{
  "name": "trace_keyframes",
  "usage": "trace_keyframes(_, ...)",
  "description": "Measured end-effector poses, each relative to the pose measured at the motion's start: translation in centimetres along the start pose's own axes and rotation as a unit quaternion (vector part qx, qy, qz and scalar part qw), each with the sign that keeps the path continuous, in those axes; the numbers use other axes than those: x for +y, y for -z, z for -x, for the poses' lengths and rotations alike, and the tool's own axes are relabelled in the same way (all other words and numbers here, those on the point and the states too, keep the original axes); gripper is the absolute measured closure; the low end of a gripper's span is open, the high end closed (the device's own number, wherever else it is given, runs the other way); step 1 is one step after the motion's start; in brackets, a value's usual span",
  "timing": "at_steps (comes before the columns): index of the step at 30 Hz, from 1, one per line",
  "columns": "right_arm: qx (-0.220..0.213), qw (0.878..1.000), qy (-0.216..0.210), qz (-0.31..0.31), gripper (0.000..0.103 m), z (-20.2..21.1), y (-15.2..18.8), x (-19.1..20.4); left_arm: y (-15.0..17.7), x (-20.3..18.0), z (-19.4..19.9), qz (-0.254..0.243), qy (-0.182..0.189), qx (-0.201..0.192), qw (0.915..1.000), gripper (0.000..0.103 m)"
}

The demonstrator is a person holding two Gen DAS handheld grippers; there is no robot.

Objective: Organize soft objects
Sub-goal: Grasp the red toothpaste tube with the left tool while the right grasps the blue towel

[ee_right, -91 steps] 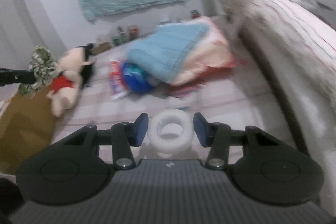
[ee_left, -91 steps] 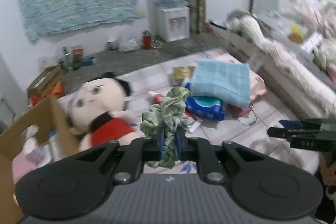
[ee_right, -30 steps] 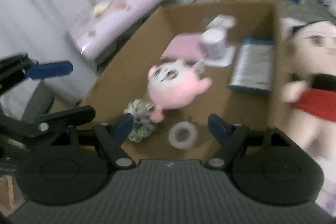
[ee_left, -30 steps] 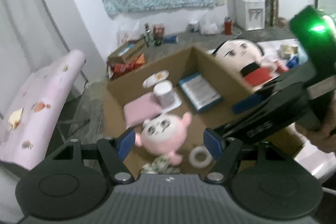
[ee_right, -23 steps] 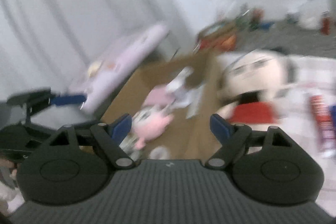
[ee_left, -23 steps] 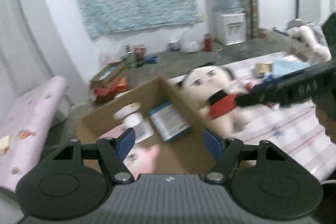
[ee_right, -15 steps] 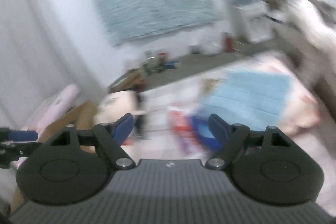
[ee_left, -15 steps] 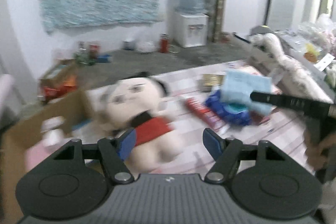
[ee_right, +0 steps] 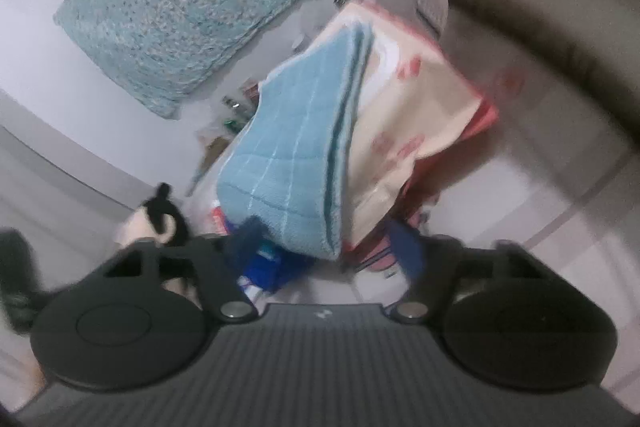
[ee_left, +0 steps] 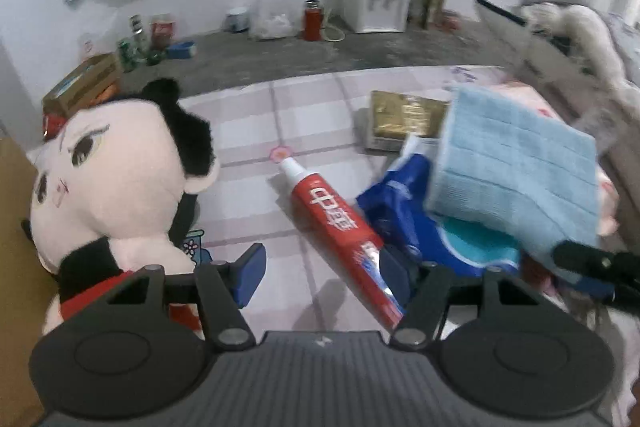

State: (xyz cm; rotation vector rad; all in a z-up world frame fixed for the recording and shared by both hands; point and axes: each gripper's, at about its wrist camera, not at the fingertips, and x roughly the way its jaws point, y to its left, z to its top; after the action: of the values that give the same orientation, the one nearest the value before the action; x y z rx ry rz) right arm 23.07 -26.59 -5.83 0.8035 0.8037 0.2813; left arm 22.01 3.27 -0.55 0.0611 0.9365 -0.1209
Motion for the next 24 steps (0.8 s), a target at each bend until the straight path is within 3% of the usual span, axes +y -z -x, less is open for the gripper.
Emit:
trace_keyframes(2,0.006,0.999,-0.027,-0.042,0.051,-0.6,0.1,-1.1,0.1,0.2,-0.9,0.019,0.007,0.0,0.9998,0.038)
trace_keyframes(4,0.004,0.999,-0.025,-0.043,0.052,-1.0,0.2,-1.0,0.0,0.3,-1.2,0.036,0.017,0.004,0.9992,0.037)
trace_keyframes(6,0.003,0.999,-0.02,-0.042,0.06,-1.5,0.6,-1.0,-0.2,0.2,-1.7,0.051,0.022,0.005,0.9984,0.036)
trace_keyframes(7,0.001,0.999,-0.015,-0.044,0.07,-1.6,0.8,-1.1,-0.3,0.1,-1.9,0.053,0.022,0.006,0.9983,0.038)
trace_keyframes(10,0.0,0.998,-0.015,-0.058,0.079,-1.9,1.3,-1.7,-0.5,-0.9,-2.9,0.043,-0.005,0.014,0.999,0.039)
trace_keyframes(12,-0.001,0.999,-0.008,-0.054,0.082,-1.8,1.6,-1.9,-0.6,-1.1,-3.5,0.044,-0.011,0.014,0.9989,0.046)
trace_keyframes(15,0.008,0.999,0.002,-0.046,0.096,-1.6,1.9,-1.8,-0.8,-1.1,-4.0,0.056,-0.023,0.022,0.9979,0.065)
trace_keyframes(16,0.01,0.999,0.0,-0.047,0.098,-1.3,1.8,-1.6,-0.7,-1.1,-4.0,0.052,-0.029,0.021,0.998,0.069)
trace_keyframes(24,0.024,0.999,-0.01,-0.038,0.098,1.5,3.3,-1.5,1.5,-1.4,-2.1,-0.013,-0.042,0.034,0.9984,0.069)
